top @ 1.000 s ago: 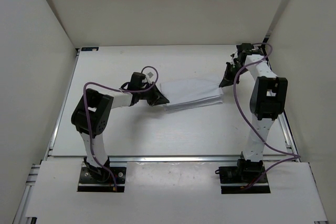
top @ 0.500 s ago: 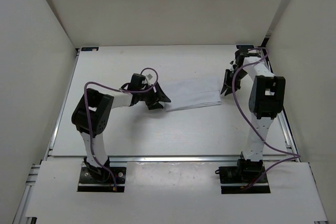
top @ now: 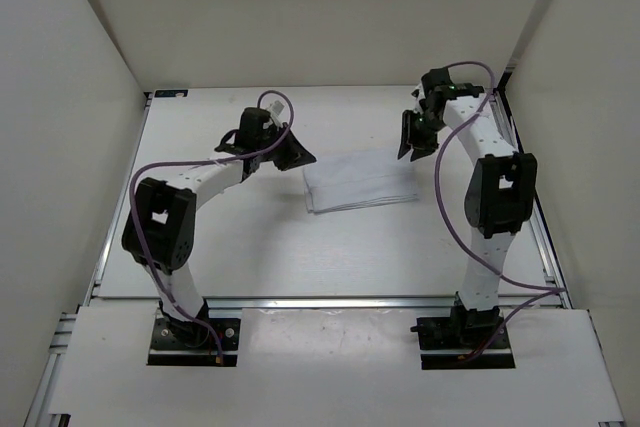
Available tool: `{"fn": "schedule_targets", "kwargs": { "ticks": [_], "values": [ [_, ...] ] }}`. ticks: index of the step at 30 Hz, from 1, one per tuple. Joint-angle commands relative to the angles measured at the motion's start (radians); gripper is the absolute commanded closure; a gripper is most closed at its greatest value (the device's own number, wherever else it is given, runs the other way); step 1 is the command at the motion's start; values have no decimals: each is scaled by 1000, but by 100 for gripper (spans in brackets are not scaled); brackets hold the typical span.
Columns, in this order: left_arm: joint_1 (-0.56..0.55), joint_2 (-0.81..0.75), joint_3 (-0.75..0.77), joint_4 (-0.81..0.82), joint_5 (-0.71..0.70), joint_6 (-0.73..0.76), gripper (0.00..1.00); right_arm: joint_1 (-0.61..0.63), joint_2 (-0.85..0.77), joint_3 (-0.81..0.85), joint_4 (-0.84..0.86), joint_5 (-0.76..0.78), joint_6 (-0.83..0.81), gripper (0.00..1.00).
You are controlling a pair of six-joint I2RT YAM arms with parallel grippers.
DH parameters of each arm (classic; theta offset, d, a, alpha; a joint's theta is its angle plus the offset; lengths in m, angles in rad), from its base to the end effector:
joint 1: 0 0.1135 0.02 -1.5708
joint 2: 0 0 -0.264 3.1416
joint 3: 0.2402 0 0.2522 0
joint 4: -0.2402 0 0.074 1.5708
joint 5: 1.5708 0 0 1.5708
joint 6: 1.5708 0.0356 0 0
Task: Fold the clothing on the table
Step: Fold the skirt
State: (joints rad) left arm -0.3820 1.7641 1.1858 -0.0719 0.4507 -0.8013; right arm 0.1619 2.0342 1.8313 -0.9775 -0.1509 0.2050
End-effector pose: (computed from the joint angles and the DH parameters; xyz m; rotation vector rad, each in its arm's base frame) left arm 0.3589 -0.1609 0.2247 -0.2307 2.3846 -1.1112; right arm 0.4251 0.0748 0.2581 0.0183 2.7695 0.3057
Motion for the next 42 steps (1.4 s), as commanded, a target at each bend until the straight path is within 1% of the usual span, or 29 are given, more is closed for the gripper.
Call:
{"fn": "schedule_targets", "kwargs": {
  "ticks": [1, 3, 6, 9, 12, 14, 15, 16, 18, 19, 20, 22, 24, 27, 31, 32, 34, 35, 36, 37, 38, 39, 40, 41, 42],
  "values": [
    [-18, 55, -15, 66, 51, -39, 100, -25, 66, 26, 16, -25, -18, 54],
    [-21, 90, -28, 118, 52, -36, 100, -39, 84, 60, -13, -13, -39, 53],
    [-41, 118, -43, 112, 5, -21, 100, -73, 86, 42, 2, -6, -55, 50],
    [-51, 144, -35, 43, -81, 39, 100, -111, 64, -1, 14, -44, -73, 48],
    [-67, 161, -46, -9, -173, 77, 100, -159, 75, -26, 26, -90, -96, 48],
    [-72, 167, -40, -48, -210, 96, 100, -160, 81, -41, 40, -137, -111, 47],
    [-83, 179, -29, -80, -251, 115, 100, -189, 84, -55, 46, -156, -122, 47],
    [-93, 184, -23, -98, -298, 129, 100, -199, 95, -59, 48, -188, -119, 42],
    [-106, 190, -11, -164, -354, 166, 100, -217, 103, -63, 69, -246, -127, 42],
    [-112, 190, -11, -183, -366, 172, 100, -220, 112, -73, 83, -269, -127, 38],
    [-113, 184, -11, -189, -380, 178, 100, -225, 121, -81, 98, -307, -122, 37],
    [-109, 173, -28, -183, -369, 172, 100, -226, 127, -90, 123, -354, -127, 37],
    [-104, 161, -55, -174, -351, 162, 100, -219, 136, -115, 161, -407, -110, 35],
    [-100, 156, -64, -177, -342, 160, 100, -202, 165, -118, 197, -414, -98, 34],
    [-90, 140, -78, -172, -314, 156, 100, -171, 214, -107, 192, -377, -95, 35],
    [-87, 135, -78, -169, -302, 151, 100, -141, 233, -106, 197, -378, -99, 37],
    [-81, 130, -80, -167, -290, 151, 100, -139, 239, -125, 206, -394, -82, 39],
    [-83, 124, -84, -169, -291, 157, 100, -133, 242, -141, 221, -418, -72, 44],
    [-84, 127, -75, -173, -290, 154, 100, -131, 241, -154, 249, -452, -62, 52],
    [-84, 124, -78, -169, -282, 155, 100, -127, 238, -188, 285, -510, -38, 65],
    [-84, 126, -87, -163, -277, 149, 100, -139, 228, -208, 307, -548, -24, 73],
    [-78, 126, -92, -154, -255, 149, 100, -147, 218, -254, 350, -596, 17, 91],
    [-80, 123, -97, -131, -230, 142, 100, -150, 210, -294, 385, -604, 43, 100],
    [-71, 117, -104, -111, -184, 133, 100, -159, 189, -337, 419, -595, 57, 100],
    [-61, 101, -104, -94, -144, 120, 100, -160, 169, -342, 428, -587, 56, 100]
  ]
}}
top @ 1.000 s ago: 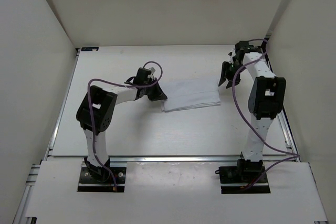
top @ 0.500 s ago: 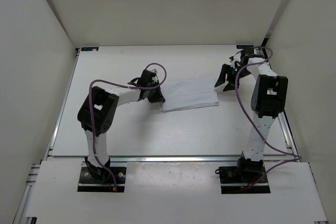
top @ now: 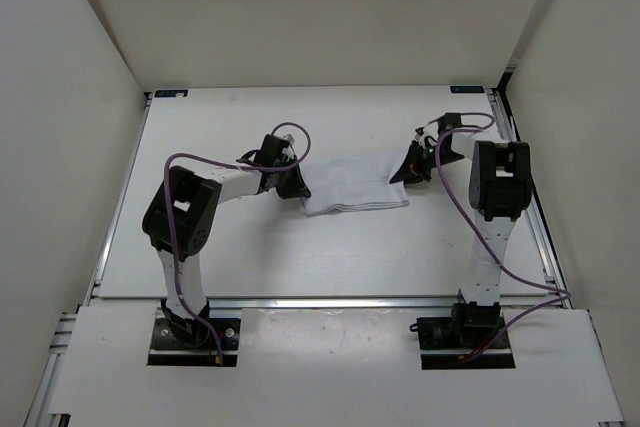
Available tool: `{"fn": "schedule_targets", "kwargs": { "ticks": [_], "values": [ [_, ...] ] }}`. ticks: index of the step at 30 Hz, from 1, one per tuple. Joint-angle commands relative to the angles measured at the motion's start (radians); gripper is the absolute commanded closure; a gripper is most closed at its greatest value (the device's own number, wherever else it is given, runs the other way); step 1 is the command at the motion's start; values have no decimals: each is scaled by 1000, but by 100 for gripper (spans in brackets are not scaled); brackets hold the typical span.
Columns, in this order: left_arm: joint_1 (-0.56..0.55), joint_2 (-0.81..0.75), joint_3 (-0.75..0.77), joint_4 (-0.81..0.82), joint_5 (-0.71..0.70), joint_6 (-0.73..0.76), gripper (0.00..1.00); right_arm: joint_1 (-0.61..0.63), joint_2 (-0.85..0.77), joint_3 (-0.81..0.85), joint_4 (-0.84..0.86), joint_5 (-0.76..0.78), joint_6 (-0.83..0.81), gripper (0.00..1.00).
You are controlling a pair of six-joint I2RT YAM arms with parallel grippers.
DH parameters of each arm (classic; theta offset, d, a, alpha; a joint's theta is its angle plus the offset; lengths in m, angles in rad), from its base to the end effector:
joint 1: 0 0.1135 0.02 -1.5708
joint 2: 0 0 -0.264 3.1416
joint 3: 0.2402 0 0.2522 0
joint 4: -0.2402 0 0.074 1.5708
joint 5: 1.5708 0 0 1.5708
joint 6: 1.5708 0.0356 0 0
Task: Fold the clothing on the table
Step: Fold the skirt
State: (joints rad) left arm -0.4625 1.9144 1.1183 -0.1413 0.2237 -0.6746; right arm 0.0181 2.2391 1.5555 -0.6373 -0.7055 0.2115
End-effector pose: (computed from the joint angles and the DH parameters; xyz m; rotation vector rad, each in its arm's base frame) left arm 0.3433 -0.1800 0.1414 -0.1824 2.6300 -0.7142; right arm 0.4359 0.0310 0.1145 0.1410 2.7895 1.0605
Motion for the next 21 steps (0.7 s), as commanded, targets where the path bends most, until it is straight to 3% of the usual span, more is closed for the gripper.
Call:
{"fn": "schedule_targets", "kwargs": {
  "ticks": [1, 2, 4, 6, 8, 16, 18, 20, 21],
  "values": [
    [27, -73, -26, -21, 97, -5, 100, -15, -44, -83, 82, -22, 43, 100],
    [31, -81, 0, -41, 109, 1, 100, -12, -53, -92, 70, -14, 37, 100],
    [48, -120, 47, -78, 118, 23, 85, -15, -58, -89, 62, 13, 28, 100],
    [96, -143, 81, -125, 108, 46, 59, -17, -59, -92, 59, 14, 23, 100],
    [134, -149, 100, -150, 76, 66, 52, -17, -65, -92, 45, 21, 22, 100],
    [156, -124, -18, -97, -15, 80, 55, -17, -87, -87, -19, 104, -20, 100],
    [139, -103, -44, -83, -29, 76, 60, -17, -91, -80, -38, 129, -29, 100],
    [124, -78, -55, -58, -24, 63, 77, -14, -107, -83, -47, 132, -34, 100],
    [124, -75, -60, -47, -20, 60, 79, -9, -104, -90, -42, 133, -34, 100]
  ]
}}
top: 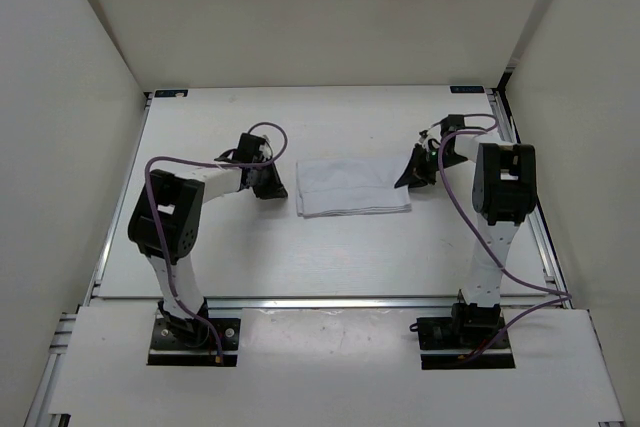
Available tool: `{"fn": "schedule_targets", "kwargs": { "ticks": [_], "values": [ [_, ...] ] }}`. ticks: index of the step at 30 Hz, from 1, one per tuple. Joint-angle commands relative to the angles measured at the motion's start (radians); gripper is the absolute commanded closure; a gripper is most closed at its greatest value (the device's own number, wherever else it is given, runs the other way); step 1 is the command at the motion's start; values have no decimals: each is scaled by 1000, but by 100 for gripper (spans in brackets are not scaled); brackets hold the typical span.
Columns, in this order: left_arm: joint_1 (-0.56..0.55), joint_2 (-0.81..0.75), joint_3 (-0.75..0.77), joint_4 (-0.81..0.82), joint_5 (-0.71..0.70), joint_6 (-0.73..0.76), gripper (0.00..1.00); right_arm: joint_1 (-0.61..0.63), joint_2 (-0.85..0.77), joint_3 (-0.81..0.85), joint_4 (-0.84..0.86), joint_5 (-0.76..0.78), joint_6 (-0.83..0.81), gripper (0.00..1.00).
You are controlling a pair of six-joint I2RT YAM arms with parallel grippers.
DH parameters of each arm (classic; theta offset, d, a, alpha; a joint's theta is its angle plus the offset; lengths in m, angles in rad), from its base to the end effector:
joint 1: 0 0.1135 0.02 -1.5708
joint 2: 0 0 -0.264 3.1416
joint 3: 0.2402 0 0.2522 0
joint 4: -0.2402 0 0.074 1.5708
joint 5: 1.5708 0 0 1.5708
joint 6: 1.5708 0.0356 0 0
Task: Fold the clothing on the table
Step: Fold the skirt
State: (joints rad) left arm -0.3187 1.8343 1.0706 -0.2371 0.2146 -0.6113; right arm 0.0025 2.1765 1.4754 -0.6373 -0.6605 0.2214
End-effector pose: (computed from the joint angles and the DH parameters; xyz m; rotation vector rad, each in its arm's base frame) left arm 0.3451 -0.1218 0.1507 -0.3049 2.6456 -0.6060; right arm 0.4197 0.0229 0.1190 0.1960 2.8175 0.9981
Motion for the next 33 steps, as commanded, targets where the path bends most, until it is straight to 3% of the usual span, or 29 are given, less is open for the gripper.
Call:
{"fn": "schedule_targets", "kwargs": {
  "ticks": [1, 4, 13, 17, 25, 33],
  "values": [
    [-31, 16, -14, 54, -8, -8, 80, 5, -50, -10, -50, 93, -50, 100],
    [-55, 42, 0, 73, 18, -27, 85, 2, -72, -20, -47, 122, -50, 100],
    [-172, 103, -11, 150, 86, -111, 86, -35, -139, -14, -90, 292, -65, 100],
    [-186, 105, -6, 142, 88, -104, 86, 14, -204, 31, -125, 360, -71, 100],
    [-175, 75, -14, 137, 75, -107, 86, 206, -317, 37, -128, 305, -44, 100],
    [-174, 51, -43, 147, 69, -108, 86, 347, -340, -7, -18, 115, 41, 100]
  ]
}}
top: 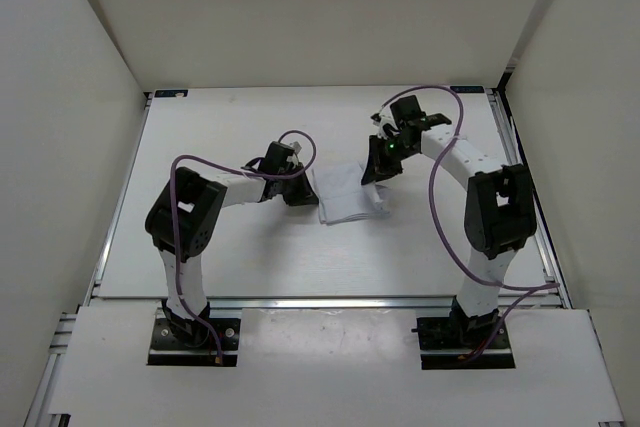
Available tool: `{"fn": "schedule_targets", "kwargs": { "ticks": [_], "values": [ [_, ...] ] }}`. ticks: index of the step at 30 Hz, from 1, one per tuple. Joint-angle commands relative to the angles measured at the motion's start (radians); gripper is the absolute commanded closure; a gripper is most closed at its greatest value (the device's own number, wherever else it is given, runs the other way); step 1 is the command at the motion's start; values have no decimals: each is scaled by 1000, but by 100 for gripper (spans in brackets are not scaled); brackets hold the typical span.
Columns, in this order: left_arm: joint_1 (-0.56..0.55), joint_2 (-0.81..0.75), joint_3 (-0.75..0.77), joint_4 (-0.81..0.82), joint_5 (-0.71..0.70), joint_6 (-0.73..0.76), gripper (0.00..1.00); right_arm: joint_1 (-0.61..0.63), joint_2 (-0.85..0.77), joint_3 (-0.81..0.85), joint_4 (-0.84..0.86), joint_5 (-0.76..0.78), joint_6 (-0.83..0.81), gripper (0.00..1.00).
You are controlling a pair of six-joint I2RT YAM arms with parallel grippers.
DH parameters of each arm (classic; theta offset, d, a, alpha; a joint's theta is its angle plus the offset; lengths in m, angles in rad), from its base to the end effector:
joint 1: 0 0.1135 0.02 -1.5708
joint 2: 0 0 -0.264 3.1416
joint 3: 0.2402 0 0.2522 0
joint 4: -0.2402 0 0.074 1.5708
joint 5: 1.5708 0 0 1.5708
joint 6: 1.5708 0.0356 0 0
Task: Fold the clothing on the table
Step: Fold the skirt
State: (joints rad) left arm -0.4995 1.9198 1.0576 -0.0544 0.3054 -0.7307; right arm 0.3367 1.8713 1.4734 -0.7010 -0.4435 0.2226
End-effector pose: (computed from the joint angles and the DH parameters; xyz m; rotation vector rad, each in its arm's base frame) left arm 0.3293 -0.1919 0.1290 -0.1682 2.6485 -0.8520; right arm 0.3682 0.1451 0.2315 -0.3011 2.6968 0.7670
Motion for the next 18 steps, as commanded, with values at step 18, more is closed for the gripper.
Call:
{"fn": "schedule_targets", "kwargs": {
  "ticks": [18],
  "values": [
    [27, -81, -73, -38, -22, 10, 86, 88, 249, 205, 86, -377, 86, 61]
  ]
}}
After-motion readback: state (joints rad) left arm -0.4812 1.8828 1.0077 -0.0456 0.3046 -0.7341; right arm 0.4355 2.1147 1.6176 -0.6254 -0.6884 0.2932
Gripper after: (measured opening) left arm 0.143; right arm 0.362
